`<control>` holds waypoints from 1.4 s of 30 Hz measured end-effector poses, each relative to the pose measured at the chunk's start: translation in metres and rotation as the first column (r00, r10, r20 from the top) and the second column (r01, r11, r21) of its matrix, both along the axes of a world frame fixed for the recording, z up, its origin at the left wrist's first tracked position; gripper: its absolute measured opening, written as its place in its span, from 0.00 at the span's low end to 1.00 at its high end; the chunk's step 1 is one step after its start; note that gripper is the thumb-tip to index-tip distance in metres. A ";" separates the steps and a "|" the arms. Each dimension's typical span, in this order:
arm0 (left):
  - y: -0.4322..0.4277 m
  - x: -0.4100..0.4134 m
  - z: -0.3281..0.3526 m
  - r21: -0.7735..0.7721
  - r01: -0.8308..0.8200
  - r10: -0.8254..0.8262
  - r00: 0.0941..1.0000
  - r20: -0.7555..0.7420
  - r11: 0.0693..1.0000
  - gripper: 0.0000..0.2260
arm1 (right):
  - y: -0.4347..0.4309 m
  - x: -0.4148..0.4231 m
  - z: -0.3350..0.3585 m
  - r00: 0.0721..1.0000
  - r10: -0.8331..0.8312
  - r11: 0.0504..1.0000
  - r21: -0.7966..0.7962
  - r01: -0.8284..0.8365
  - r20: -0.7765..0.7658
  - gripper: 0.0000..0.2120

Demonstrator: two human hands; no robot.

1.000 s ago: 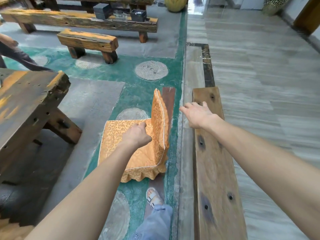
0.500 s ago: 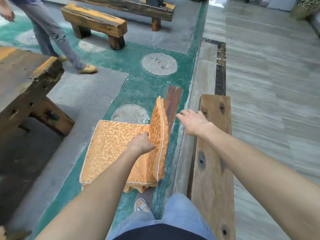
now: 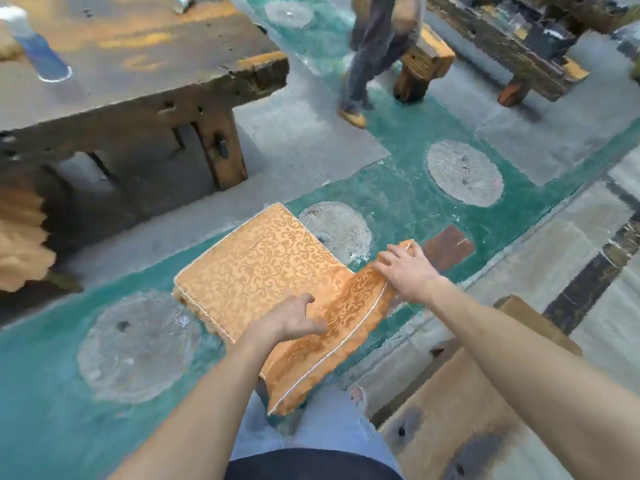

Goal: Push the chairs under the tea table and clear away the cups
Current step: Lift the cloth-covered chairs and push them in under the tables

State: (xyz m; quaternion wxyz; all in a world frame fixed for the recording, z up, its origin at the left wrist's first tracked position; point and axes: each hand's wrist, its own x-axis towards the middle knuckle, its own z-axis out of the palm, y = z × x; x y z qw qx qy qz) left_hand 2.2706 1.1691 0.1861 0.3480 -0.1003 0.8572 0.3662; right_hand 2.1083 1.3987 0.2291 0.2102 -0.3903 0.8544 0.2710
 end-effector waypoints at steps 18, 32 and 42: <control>0.094 0.102 -0.026 -0.512 -0.246 0.108 0.953 -0.284 0.823 0.23 | 0.030 -0.032 -0.063 0.942 0.337 0.896 -0.306 -0.321 -0.001 0.27; 0.092 0.094 -0.024 -0.536 -0.179 0.035 0.963 -0.267 0.825 0.23 | 0.024 -0.026 -0.052 0.950 0.313 0.914 -0.268 -0.305 -0.011 0.25; 0.066 0.081 -0.024 -0.580 -0.172 -0.015 0.953 -0.303 0.796 0.21 | -0.006 -0.044 -0.053 0.946 0.324 0.902 -0.304 -0.305 0.012 0.25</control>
